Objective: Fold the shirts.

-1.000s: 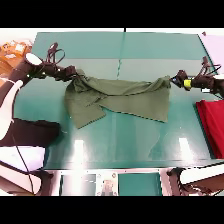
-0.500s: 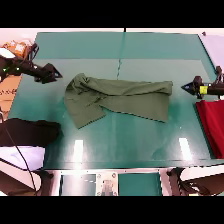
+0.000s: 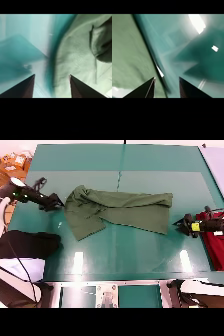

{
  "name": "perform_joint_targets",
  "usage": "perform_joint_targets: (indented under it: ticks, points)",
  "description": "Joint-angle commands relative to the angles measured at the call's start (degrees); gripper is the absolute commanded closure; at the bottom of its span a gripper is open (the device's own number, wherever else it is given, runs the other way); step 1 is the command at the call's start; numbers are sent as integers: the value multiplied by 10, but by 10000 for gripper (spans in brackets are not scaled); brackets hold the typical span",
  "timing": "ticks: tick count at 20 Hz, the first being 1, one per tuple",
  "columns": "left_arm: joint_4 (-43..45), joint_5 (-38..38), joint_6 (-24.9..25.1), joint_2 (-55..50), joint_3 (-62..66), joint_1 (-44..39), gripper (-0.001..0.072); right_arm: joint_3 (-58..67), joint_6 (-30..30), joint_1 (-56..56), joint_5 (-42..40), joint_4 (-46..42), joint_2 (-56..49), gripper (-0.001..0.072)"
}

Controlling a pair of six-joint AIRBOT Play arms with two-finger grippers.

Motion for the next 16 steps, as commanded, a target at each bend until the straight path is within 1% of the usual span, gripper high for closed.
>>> perform_joint_targets:
  ticks: [1, 2, 3, 4, 8, 12, 15, 16]
  points:
    - [-18, 7, 36, -17, -19, -34, 215, -45, 2, 28, -26, -2, 6, 351]
    - [-19, 4, 44, -17, -19, -45, 238, -47, 3, 42, -32, -2, 5, 351]
    - [-19, 0, 48, -17, -19, -52, 442, -47, 3, 55, -37, -2, 5, 351]
    - [-19, -7, 55, -17, -19, -54, 684, -48, 3, 68, -44, 3, 4, 351]
    - [-13, -22, 43, -17, -17, -37, 680, -48, 3, 107, -61, 30, -2, 351]
    - [-10, -30, 42, -17, -17, -35, 680, -52, 7, 126, -43, 35, -10, 351]
    - [-10, -33, 42, -17, -17, -35, 680, -57, 7, 130, -43, 35, -10, 381]
    - [-10, -39, 41, -17, -17, -35, 681, -55, 2, 130, -42, 34, -9, 538]
